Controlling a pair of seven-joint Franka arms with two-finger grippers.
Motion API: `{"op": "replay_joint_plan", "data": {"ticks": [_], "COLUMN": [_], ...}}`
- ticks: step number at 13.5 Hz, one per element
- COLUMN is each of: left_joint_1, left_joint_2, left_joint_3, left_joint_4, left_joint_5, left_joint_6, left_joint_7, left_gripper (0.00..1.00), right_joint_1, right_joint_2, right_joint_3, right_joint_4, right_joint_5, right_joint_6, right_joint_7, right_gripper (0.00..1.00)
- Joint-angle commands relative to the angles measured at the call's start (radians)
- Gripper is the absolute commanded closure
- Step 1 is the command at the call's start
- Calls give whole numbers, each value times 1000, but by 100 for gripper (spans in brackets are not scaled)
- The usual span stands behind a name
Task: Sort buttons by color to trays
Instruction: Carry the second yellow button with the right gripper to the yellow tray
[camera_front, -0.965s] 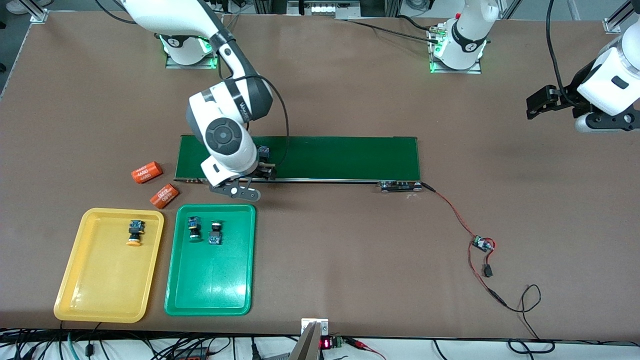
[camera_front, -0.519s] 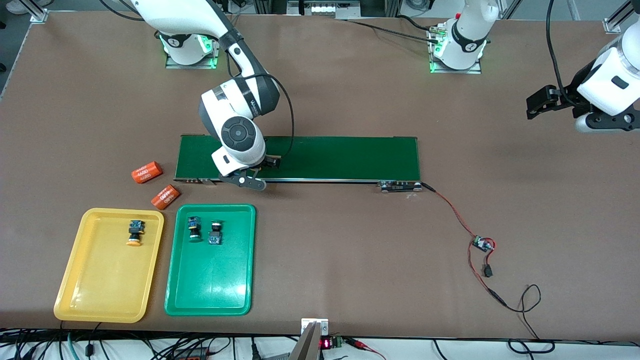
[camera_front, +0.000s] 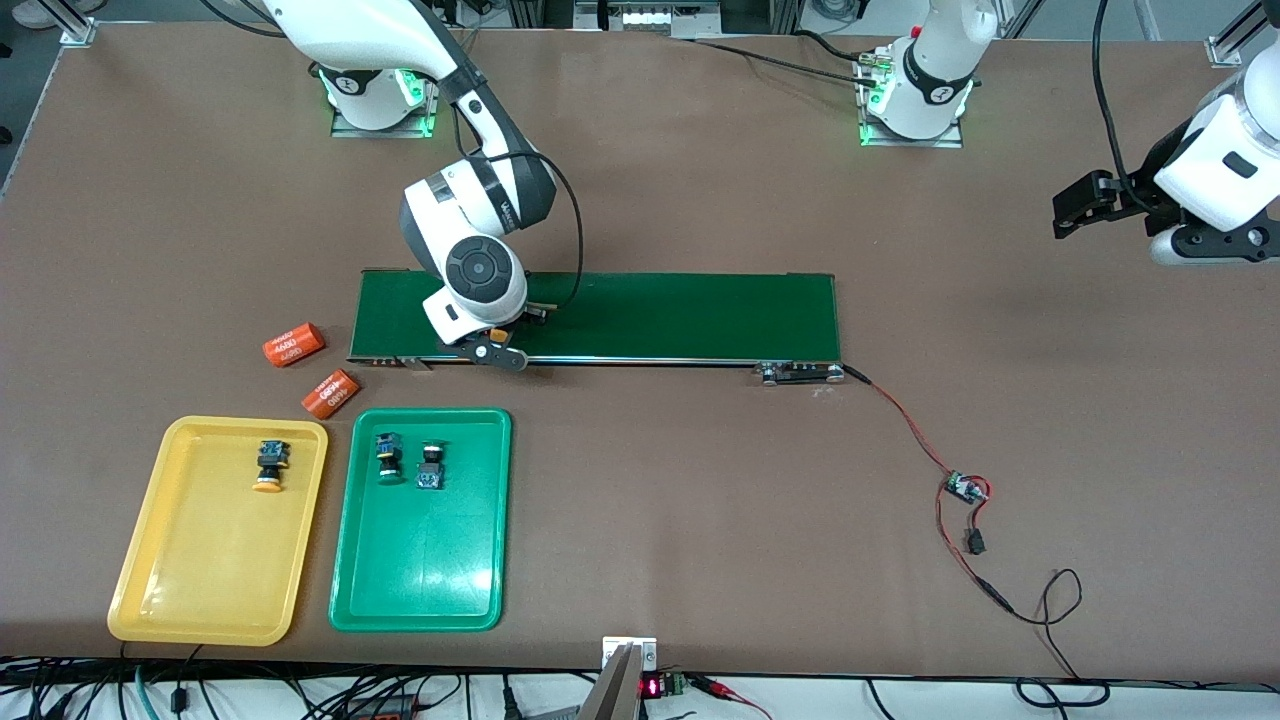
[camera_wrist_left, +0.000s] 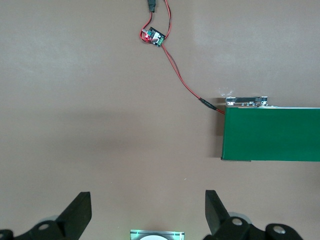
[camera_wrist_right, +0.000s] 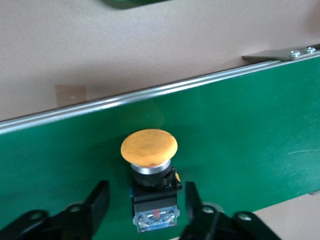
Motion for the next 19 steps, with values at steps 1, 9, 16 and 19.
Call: {"op": "replay_joint_plan", "data": {"ticks": [1,9,16,19], "left_joint_1": [3,3,3,3], "left_joint_2": [14,14,14,14], "left_joint_3": [-3,-3,-3,-3], "left_joint_4": [33,33,33,33], "left_joint_5": [-11,-11,-11,-11], "left_joint_6": [-25,-25,-24,-24], "left_joint_7": [23,23,23,23], "left_gripper": [0,0,0,0], "right_joint_1": [-2,-96,-375,-488], "right_joint_2": [-39,-48,100,171], "right_joint_3": [6,3,-50,-50], "right_joint_4": [-68,75,222,303], "right_joint_5": [11,5,-225,-227], "right_joint_6": [37,34,66,91], "right_joint_7": [-1,-19,-402,-585], "right_gripper": [41,72,80,80]}}
